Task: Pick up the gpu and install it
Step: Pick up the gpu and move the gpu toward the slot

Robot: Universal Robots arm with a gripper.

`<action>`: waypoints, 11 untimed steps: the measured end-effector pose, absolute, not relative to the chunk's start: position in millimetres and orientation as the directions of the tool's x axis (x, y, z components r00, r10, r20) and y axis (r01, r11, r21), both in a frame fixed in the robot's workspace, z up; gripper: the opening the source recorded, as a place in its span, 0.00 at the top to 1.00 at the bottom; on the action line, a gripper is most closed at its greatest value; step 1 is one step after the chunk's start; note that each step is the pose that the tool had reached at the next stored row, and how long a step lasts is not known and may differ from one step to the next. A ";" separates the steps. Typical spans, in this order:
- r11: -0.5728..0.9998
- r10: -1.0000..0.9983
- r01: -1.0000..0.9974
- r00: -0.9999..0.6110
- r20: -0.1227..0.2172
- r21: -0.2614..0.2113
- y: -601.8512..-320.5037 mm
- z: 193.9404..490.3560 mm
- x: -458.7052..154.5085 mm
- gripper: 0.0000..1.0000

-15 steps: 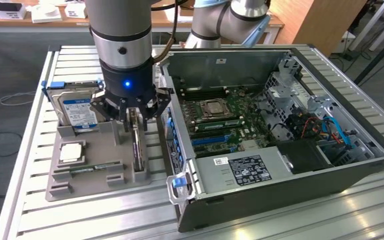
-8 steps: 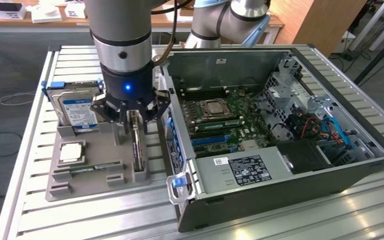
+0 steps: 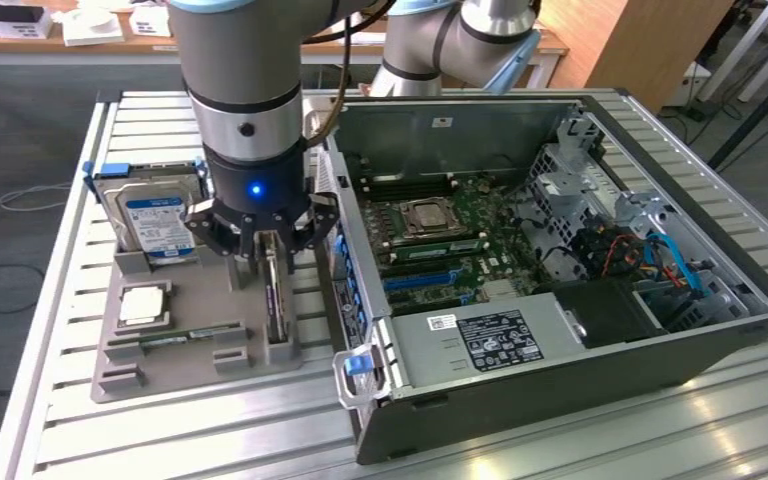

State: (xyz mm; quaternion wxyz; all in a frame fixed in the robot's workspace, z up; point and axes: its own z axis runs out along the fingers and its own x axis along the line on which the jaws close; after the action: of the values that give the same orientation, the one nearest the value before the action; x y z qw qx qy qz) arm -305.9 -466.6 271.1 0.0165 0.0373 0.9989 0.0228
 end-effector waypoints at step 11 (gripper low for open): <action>0.996 0.075 0.074 -0.997 -0.031 0.047 -466.6 251.0 -307.1 0.57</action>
State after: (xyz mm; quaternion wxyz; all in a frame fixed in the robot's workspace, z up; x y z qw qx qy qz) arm -307.1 -466.6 251.0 0.0166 0.0373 0.9989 0.0228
